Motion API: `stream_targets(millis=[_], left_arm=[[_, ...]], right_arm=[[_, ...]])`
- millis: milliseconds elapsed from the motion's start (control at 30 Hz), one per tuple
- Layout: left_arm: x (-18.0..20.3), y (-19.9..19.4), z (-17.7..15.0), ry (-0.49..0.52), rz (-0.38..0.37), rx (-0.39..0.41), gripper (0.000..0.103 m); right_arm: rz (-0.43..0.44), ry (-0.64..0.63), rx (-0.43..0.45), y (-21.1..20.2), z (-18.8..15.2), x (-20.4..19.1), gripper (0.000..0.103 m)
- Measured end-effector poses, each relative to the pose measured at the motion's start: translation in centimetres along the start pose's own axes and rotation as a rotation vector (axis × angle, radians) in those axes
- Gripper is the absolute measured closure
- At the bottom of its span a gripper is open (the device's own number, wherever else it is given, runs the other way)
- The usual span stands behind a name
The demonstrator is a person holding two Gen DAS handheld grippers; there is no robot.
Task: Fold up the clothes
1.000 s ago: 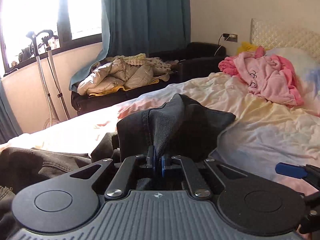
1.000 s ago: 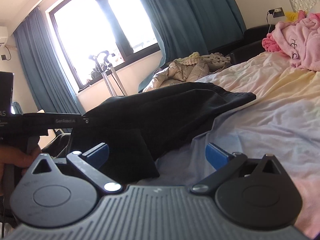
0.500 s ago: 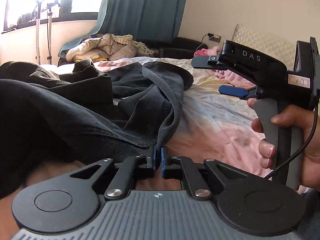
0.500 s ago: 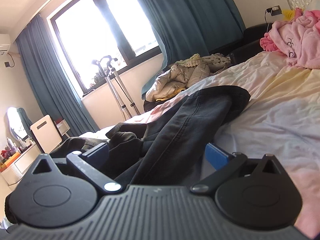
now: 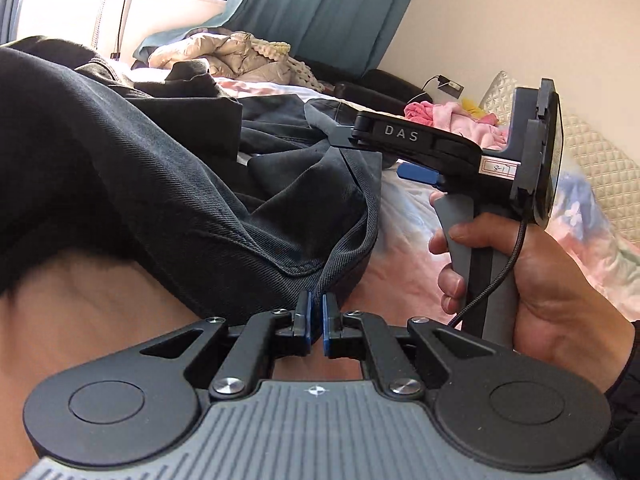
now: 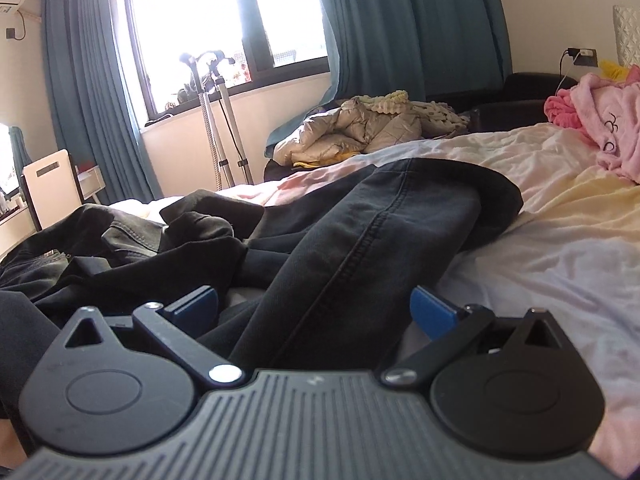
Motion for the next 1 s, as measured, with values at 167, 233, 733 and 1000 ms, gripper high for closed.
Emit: stream_targets(millis=[167, 233, 733, 1000], left_arm=[[-0.1, 0.6, -0.1, -0.004, -0.016, -0.004, 0.097], [-0.1, 0.8, 0.0, 0.002, -0.022, 0.003, 0.097], [2.2, -1.7, 0.4, 0.051, -0.059, 0.119, 0.098], [2.4, -1.6, -0.4, 0.081, -0.029, 0.090, 0.098]], right_arm=[[-0.077, -0.100, -0.056, 2.8, -0.8, -0.7, 0.022], [-0.158, -0.052, -0.102, 3.5, -1.5, 0.9, 0.023], [-0.179, 0.474, 0.022, -3.8, -2.5, 9.2, 0.092], [-0.121, 0.778, -0.072, -4.1, -6.5, 12.3, 0.088]])
Point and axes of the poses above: each gripper's, at about its wrist camera, not at the fingertips, and y roughly the way its jaws point, x to its right, z to its top, the point moved 9 cm from there along y, roughly the way its jaws point, and after that the axes turned 9 degrees about -x, right-handed, at the moved point
